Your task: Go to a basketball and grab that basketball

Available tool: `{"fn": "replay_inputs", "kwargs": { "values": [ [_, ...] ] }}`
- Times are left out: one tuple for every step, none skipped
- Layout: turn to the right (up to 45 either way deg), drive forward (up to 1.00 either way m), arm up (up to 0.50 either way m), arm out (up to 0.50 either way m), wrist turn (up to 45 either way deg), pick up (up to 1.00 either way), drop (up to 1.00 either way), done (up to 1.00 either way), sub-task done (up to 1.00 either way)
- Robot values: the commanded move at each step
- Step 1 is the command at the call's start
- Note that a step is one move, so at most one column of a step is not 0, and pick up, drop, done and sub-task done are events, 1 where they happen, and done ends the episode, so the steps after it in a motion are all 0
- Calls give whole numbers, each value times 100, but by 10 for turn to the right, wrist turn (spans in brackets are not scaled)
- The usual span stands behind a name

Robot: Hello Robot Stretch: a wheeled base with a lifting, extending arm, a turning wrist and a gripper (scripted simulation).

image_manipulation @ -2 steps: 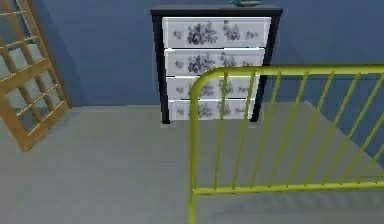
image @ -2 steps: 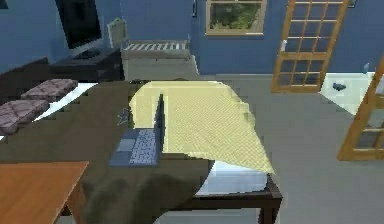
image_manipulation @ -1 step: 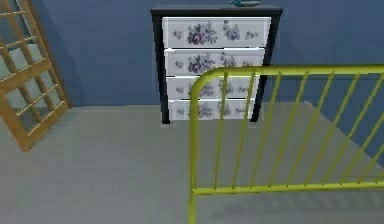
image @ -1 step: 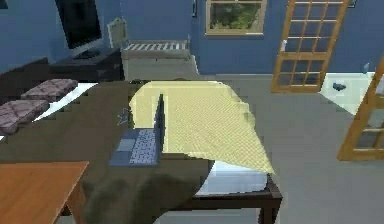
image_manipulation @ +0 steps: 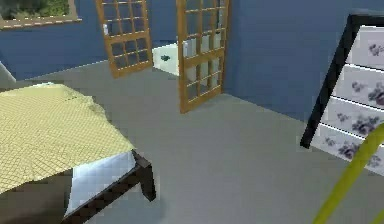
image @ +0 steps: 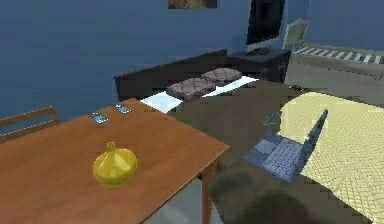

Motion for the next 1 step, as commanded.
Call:
{"fn": "replay_inputs", "kwargs": {
  "values": [
    [-450,0,0,0,0,0,0,0,0]
  ]
}}
